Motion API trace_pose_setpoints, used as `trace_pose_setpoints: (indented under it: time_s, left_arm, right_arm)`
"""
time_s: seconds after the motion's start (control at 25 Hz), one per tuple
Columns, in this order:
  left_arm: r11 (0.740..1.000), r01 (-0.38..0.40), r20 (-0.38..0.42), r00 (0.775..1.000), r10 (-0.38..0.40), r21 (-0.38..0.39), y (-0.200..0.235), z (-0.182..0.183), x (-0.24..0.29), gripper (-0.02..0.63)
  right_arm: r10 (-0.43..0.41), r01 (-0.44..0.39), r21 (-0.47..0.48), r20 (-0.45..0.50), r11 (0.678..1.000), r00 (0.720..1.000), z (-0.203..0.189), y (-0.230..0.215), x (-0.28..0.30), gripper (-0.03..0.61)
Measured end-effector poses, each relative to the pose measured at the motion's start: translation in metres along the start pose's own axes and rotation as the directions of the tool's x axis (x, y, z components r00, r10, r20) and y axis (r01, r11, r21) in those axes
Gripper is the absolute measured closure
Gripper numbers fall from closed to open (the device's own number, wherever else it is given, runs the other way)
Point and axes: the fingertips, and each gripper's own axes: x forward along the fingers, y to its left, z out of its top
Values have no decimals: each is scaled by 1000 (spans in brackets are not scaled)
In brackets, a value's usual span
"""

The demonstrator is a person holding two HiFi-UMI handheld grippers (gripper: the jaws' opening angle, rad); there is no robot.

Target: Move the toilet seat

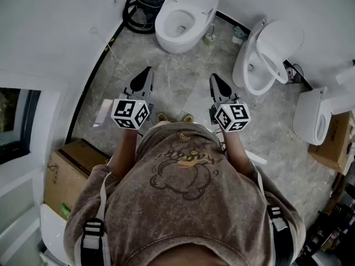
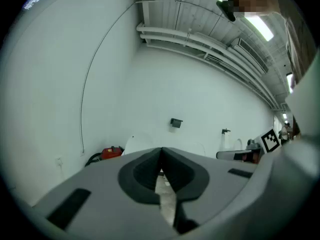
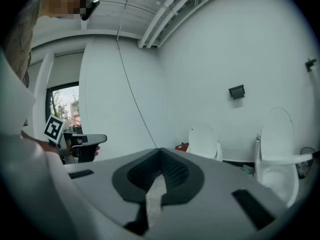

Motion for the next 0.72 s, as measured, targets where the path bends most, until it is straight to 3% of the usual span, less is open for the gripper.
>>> trace_pose_setpoints:
  time_s: [0.72]
  left_arm:
    - [996, 88, -24, 996, -88, 0, 28, -6, 6, 605]
  right_arm:
    - [-97, 97, 21, -4, 995, 995, -19, 15, 20, 580]
